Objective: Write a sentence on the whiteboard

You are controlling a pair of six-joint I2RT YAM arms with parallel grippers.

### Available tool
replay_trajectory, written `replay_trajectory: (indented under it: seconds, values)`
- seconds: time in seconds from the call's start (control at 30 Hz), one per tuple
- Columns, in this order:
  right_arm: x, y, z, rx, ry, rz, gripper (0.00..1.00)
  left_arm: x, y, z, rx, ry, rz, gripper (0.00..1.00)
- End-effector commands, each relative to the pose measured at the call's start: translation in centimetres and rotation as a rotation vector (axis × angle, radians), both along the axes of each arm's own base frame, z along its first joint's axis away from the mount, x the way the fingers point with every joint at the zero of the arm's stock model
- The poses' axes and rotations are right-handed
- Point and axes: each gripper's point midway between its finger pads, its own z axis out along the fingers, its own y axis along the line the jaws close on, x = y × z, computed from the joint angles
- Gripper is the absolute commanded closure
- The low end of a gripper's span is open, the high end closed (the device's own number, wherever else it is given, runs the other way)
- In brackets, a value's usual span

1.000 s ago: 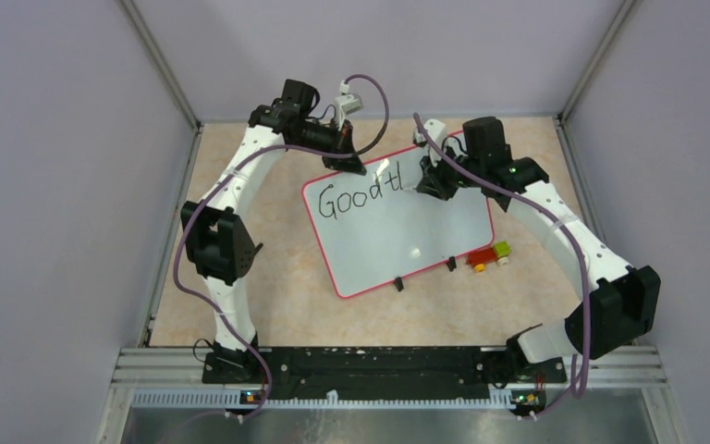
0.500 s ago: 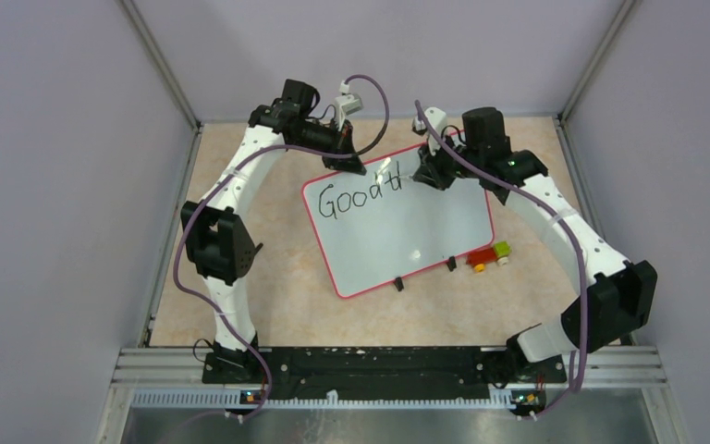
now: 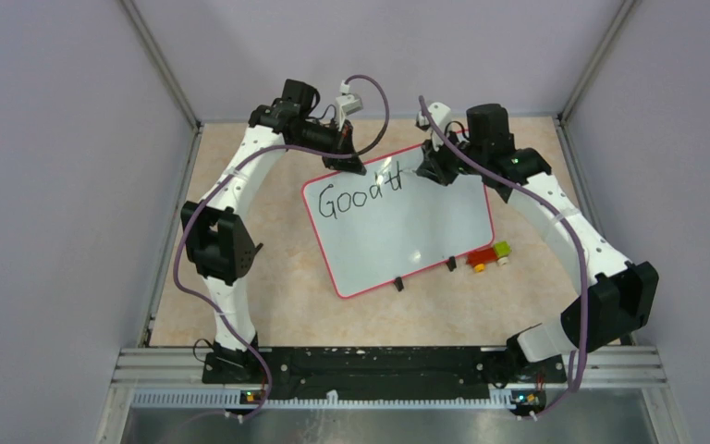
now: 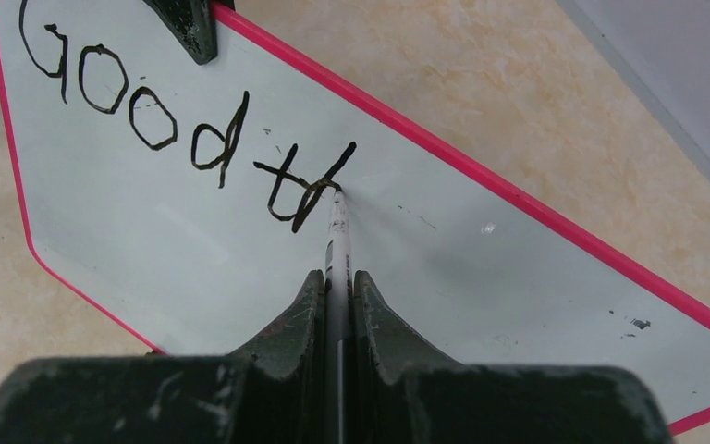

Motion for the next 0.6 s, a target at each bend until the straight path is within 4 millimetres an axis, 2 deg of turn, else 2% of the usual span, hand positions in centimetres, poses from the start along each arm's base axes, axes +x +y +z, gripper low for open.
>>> replay_trajectory:
  seconds: [0.0, 0.57]
  values:
    - [1.3, -1.7, 1.2, -0.025, -0.076, -0.058, 1.00, 0.0, -0.5, -0.8, 0.044, -0.084, -0.045, 1.00]
    - [-1.6, -2.1, -1.6, -0.047, 0.008, -0.005, 1.00, -0.1, -0.5, -0.9, 0.044, -0.079, -0.045, 1.00]
